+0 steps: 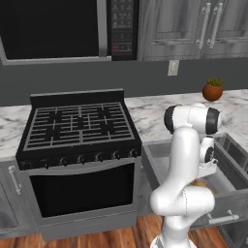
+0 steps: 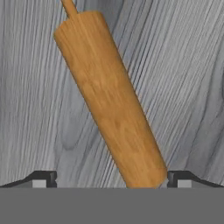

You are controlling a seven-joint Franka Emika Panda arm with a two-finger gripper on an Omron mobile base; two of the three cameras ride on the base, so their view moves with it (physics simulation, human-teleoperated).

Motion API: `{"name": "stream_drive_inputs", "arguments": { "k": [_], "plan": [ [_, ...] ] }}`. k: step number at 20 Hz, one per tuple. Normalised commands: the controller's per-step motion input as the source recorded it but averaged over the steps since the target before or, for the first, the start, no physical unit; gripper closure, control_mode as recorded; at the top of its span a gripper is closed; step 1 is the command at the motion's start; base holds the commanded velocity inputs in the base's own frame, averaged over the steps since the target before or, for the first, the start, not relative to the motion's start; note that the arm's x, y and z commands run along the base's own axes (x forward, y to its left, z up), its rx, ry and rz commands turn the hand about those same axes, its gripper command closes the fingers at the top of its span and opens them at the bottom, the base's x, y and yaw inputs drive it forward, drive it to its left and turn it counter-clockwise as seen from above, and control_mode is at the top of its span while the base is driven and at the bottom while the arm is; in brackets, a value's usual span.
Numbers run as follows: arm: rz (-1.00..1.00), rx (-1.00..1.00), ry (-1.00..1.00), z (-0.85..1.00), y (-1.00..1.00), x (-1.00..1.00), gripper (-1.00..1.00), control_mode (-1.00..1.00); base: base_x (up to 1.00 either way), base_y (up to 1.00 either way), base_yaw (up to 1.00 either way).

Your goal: Pick the rolling pin from the drawer and place it on the counter.

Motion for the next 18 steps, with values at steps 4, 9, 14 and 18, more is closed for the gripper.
{"name": "stream_drive_inputs", "arguments": {
  "k": [4, 9, 14, 18],
  "plan": [
    [0.00, 0.07, 0.00, -0.45, -0.03, 0.47, -1.00, -1.00, 0.00, 0.00, 0.00],
    [0.01, 0.01, 0.00, -0.53, 0.00, 0.43, -1.00, -1.00, 0.00, 0.00, 0.00],
    [0.03, -0.01, -0.01, -0.63, 0.00, -0.13, -1.00, -1.00, 0.00, 0.00, 0.00],
    [0.06, -0.03, -0.07, -0.62, 0.00, -0.63, 1.00, -1.00, 0.00, 0.00, 0.00]
  ]
}}
